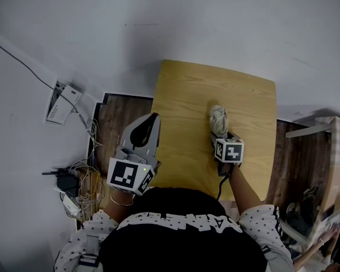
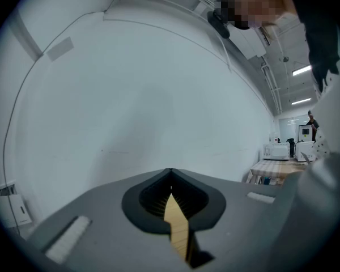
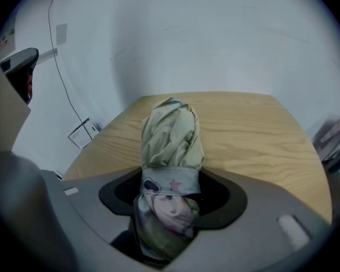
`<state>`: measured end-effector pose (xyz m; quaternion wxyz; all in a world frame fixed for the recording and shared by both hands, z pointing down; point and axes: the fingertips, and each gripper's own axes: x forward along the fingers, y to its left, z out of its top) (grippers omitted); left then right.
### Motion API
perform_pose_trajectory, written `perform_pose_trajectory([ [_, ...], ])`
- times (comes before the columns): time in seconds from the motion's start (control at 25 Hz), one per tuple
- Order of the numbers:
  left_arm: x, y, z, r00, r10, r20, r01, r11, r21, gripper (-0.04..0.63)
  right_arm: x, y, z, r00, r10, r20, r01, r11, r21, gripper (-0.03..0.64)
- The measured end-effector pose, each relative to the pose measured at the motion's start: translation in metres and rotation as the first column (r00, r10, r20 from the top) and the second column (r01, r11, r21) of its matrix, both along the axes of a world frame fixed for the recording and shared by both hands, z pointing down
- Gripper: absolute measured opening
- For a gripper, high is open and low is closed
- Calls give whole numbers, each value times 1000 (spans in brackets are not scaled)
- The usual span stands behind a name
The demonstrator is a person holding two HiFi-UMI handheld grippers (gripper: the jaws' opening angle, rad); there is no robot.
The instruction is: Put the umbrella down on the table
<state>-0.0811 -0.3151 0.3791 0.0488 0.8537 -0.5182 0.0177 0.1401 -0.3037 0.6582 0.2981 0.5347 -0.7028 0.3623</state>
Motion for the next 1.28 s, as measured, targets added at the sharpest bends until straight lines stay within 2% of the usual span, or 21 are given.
perform_pose_trajectory([
  [0.72, 0, 2, 1, 1000, 3, 0, -3, 1000, 1, 2, -4, 0, 5, 999, -21, -38, 21, 1000, 1, 290],
  [1.28, 1, 2, -2, 1000, 6, -6, -6, 1000, 4, 2, -8, -4, 0, 999, -33, -20, 33, 999, 23, 325],
])
